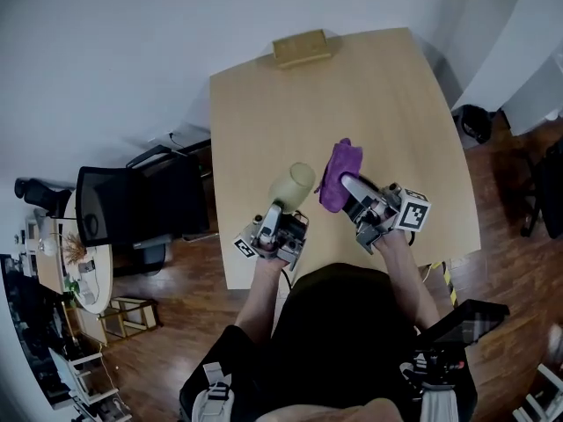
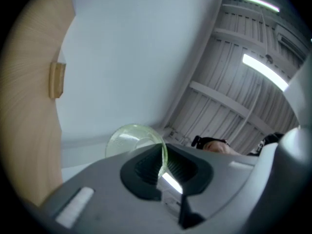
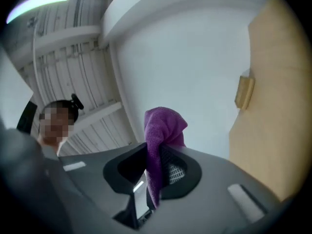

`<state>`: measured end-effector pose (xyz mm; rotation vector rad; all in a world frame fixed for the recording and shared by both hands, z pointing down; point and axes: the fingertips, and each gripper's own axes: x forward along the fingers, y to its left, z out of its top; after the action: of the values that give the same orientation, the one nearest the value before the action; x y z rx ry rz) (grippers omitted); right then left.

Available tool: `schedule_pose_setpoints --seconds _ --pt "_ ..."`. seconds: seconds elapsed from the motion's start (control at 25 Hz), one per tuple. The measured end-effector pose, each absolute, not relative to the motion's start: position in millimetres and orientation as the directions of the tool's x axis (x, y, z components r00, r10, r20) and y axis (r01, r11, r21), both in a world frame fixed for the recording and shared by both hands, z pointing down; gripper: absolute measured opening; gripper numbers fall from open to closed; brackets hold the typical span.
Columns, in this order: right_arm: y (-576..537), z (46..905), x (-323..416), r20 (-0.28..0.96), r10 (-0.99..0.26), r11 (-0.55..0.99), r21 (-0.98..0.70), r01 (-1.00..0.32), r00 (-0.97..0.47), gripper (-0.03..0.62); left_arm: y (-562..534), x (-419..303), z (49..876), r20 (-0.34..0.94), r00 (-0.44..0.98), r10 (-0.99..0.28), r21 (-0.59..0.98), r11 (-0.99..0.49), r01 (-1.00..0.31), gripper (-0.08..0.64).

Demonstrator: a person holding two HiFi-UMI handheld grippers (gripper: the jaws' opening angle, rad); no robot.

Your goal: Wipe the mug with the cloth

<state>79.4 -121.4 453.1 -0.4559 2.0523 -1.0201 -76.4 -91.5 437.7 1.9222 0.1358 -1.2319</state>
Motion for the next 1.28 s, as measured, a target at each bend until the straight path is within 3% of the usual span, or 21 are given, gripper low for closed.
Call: schedule_pose_setpoints --seconds 0.24,0.32,0.52,0.68,0.76,0.84,0.96,1.12,1.28 --pt "-98 444 31 -0.634 -0.482 0.476 -0.769 0.428 -0.604 0.06 -65 -68 419 -0.858 0.487 -0.161 0.449 -0.696 0.561 0.044" --pt "-89 461 13 -0.584 -0.439 0.424 -0.805 0.416 -0.683 0.058 -57 -71 419 -0.861 0.499 -0.101 0.414 -0.709 0.571 0.046" --pt "-87 495 10 -0.392 -0.388 0.465 -0.865 0.19 -0.834 0.06 -26 -61 424 -0.8 0.596 0.07 0.377 -0.714 0.59 0.041" --pt "-91 441 72 -0.607 -0.364 0.643 -0.712 0.281 -0.706 0.06 -13 -61 429 -0.749 0.646 0.149 0.376 -0.707 0.599 0.041" --pt "-77 411 87 -0.697 -0.254 0.72 -0.599 0.35 -0.67 0.06 -11 -59 428 -0.739 0.654 0.164 0.384 -0.695 0.608 0.041" --pt "-59 400 77 -0.698 -0.128 0.748 -0.535 0.393 -0.705 0.06 -6 -57 434 -0.729 0.658 0.188 0.393 -0.673 0.626 0.041" --pt "-47 409 50 -0.66 -0.036 0.709 -0.546 0.446 -0.75 0.06 9 -50 433 -0.713 0.649 0.266 0.384 -0.626 0.679 0.041" --pt "-49 443 21 -0.597 -0.031 0.621 -0.64 0.453 -0.802 0.058 32 -28 412 -0.681 0.638 0.359 0.375 -0.578 0.725 0.055" --pt "-63 483 0 -0.408 -0.111 0.585 -0.764 0.272 -0.906 0.06 32 -18 419 -0.657 0.676 0.334 0.417 -0.585 0.695 0.055"
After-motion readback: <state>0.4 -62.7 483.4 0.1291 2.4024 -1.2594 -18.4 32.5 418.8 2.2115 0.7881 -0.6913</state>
